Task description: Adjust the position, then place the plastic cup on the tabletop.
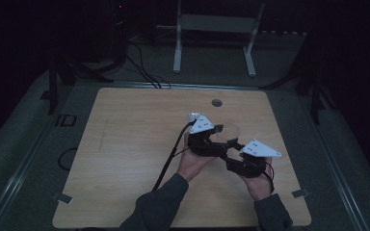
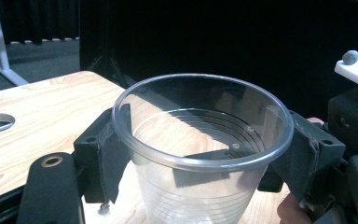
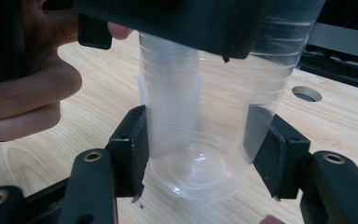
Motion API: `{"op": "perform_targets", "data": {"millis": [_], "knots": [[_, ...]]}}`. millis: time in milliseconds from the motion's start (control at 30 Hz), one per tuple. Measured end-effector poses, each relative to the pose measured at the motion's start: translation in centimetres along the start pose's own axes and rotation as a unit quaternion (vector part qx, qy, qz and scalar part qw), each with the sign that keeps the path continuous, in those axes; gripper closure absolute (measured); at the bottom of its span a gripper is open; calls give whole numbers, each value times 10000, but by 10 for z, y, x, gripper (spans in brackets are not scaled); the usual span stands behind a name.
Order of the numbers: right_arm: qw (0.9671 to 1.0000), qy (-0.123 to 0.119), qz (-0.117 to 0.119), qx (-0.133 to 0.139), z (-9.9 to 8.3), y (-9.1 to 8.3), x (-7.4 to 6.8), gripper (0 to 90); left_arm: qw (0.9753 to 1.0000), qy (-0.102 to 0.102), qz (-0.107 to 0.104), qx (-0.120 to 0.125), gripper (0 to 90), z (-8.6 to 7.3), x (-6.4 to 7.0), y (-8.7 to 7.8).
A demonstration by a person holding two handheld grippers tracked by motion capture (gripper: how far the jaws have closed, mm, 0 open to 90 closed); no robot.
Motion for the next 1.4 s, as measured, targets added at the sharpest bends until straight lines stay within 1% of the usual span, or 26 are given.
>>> {"op": "perform_targets", "data": {"millis": [133, 267, 467, 567, 733, 1033, 1267, 1400], "knots": [[10000, 5, 15, 12, -1, 0, 0, 416, 9999, 114, 41, -28, 270, -1, 2, 0], [10000, 37, 20, 11, -1, -1, 0, 390, 9998, 171, 41, -15, 281, -1, 3, -1], [10000, 83, -12, -39, -3, 0, 2, 321, 9996, 289, 64, -31, 289, -2, 5, 0], [9999, 153, -39, -66, -6, 0, 3, 298, 9994, 321, 102, -39, 291, -2, 5, 0], [9998, 188, -61, -49, -9, -3, 5, 286, 9989, 423, 182, -37, 292, -2, 5, -1], [9996, 252, -126, -53, -15, -11, 8, 280, 9985, 485, 268, -22, 292, -2, 3, -3], [9993, 339, -176, -40, -19, -15, 12, 279, 9978, 589, 309, 4, 293, -3, 3, -4], [9991, 378, -194, -63, -24, -16, 13, 280, 9978, 571, 334, 11, 293, -5, 2, -4]]}}
Point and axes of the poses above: each handheld gripper's, and its own axes: y roughly forward along the jaws, z roughly out of its top, x roughly to its right, the point moved 5 cm from there along y, roughly forward along the jaws, and after that the axes turned 9 degrees about -z, right-handed, at the moved point
